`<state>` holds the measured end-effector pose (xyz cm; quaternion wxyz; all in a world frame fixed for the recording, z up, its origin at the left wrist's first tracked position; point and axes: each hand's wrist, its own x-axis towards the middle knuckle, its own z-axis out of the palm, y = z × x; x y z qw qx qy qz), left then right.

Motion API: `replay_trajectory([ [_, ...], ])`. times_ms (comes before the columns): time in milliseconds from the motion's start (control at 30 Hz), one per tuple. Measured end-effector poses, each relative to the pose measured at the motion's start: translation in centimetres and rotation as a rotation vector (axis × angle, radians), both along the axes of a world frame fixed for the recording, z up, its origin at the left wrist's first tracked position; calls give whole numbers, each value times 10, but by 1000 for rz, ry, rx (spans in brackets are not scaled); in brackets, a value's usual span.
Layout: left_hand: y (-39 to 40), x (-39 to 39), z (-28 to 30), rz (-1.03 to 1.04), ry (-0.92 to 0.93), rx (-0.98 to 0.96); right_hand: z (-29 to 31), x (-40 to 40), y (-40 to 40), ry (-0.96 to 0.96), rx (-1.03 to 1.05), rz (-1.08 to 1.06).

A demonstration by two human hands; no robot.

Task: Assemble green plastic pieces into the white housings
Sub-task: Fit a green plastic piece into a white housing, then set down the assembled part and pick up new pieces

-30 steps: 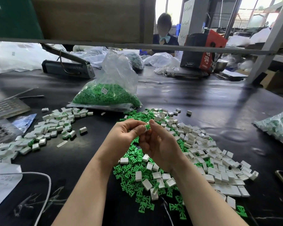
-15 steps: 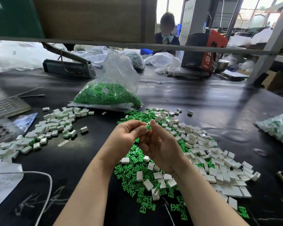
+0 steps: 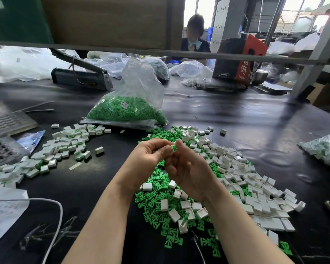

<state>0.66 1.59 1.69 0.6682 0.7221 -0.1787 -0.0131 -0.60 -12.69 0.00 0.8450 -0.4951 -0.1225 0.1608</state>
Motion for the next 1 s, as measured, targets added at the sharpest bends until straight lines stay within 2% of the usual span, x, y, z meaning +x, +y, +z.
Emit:
replay_trajectory([
  [133, 6, -2, 0, -98, 59, -71, 4, 4, -21, -21, -160, 97],
  [200, 9, -1, -3, -119, 84, -50, 8, 3, -33, -121, -415, 110],
  [267, 13, 2, -6, -31, 92, 2, 13, 2, -41, -266, -744, 163],
  [333, 15, 5, -9, 84, 113, 42, 15, 1, -45, -329, -952, 241],
  [467, 17, 7, -13, 174, 125, 49, 20, -1, -49, -313, -1114, 336],
  [533, 17, 9, -14, 181, 134, 45, 24, -3, -51, -317, -1132, 349],
  [600, 17, 10, -16, 186, 152, 35, 23, -2, -54, -314, -1098, 211],
  [667, 16, 10, -17, 191, 171, 28, 18, 3, -58, -304, -1091, -96],
  [733, 15, 10, -17, 201, 178, 30, 10, 10, -62, -311, -1235, -396],
  [800, 13, 11, -18, 212, 177, 51, 1, 15, -66, -301, -1485, -585],
  [900, 11, 10, -19, 212, 179, 81, -11, 19, -72, -269, -1748, -691],
  [1000, 9, 9, -20, 213, 176, 91, -19, 20, -72, -276, -1820, -667],
])
